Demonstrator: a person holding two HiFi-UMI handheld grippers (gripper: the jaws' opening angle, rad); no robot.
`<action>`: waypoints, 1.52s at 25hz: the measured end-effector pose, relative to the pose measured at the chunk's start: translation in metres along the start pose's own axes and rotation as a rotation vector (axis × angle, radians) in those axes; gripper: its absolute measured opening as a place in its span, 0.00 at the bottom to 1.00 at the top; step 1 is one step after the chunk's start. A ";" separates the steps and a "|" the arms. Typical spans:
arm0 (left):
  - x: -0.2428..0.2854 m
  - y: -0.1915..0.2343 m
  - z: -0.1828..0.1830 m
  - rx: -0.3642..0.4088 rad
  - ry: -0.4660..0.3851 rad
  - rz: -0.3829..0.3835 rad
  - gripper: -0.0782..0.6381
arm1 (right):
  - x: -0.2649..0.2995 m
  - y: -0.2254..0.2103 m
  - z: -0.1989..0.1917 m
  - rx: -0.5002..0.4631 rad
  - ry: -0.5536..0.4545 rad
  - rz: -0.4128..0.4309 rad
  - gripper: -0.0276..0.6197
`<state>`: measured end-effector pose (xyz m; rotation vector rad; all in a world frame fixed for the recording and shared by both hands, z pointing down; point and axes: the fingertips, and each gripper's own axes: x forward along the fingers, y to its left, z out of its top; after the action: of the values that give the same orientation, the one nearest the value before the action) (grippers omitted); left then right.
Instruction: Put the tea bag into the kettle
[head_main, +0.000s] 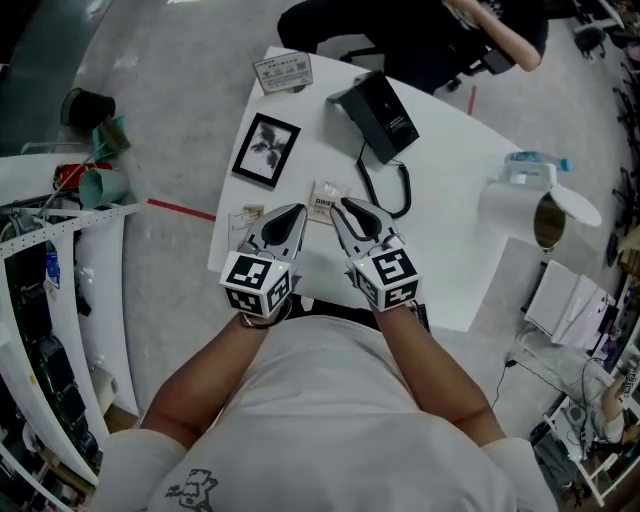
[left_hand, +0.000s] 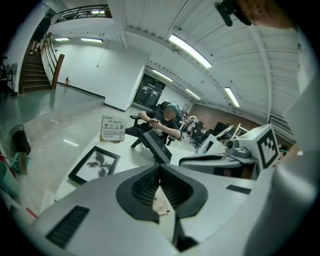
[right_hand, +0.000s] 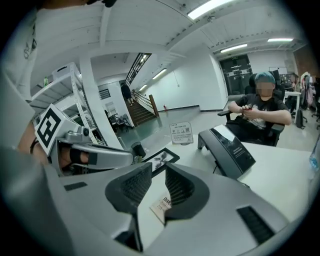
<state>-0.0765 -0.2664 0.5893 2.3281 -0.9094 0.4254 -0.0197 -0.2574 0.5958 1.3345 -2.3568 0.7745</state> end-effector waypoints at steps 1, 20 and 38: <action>0.004 0.003 -0.004 -0.005 0.008 0.002 0.12 | 0.004 -0.003 -0.006 0.003 0.013 0.006 0.17; 0.038 0.038 -0.056 -0.085 0.083 0.058 0.12 | 0.067 -0.025 -0.096 -0.062 0.293 0.016 0.44; 0.036 0.045 -0.074 -0.127 0.105 0.065 0.12 | 0.088 -0.032 -0.125 -0.222 0.365 -0.073 0.48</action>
<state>-0.0879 -0.2644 0.6825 2.1453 -0.9363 0.4975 -0.0353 -0.2560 0.7511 1.0770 -2.0280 0.6486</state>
